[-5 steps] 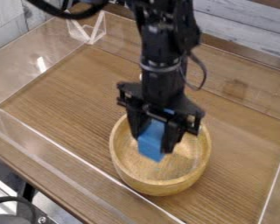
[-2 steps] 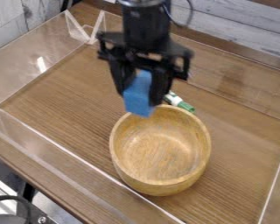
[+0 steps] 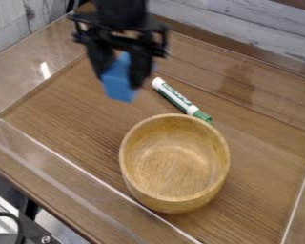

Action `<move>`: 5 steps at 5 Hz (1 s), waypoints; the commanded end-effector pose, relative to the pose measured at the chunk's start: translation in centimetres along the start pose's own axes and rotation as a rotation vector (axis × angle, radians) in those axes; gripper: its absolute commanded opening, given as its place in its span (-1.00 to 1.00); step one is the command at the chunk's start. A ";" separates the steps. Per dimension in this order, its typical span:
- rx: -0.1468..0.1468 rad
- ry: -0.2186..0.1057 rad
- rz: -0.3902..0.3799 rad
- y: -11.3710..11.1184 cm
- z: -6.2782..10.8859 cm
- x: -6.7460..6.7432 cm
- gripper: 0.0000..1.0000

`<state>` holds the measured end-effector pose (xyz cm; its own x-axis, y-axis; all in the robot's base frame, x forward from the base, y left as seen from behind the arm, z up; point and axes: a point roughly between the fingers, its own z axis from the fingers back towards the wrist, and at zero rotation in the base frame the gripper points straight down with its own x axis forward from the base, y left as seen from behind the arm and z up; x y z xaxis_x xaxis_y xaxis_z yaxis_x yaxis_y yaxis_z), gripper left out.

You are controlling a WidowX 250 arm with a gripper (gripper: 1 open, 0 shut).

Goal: Remove the blue block from inside the brown bowl and put it on the table

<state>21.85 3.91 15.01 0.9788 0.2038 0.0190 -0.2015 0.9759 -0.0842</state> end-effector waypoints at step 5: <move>0.080 -0.083 -0.040 4.2 -3.3 1.8 -1.00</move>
<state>22.50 7.72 10.57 0.9840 0.1647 0.0679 -0.1643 0.9863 -0.0124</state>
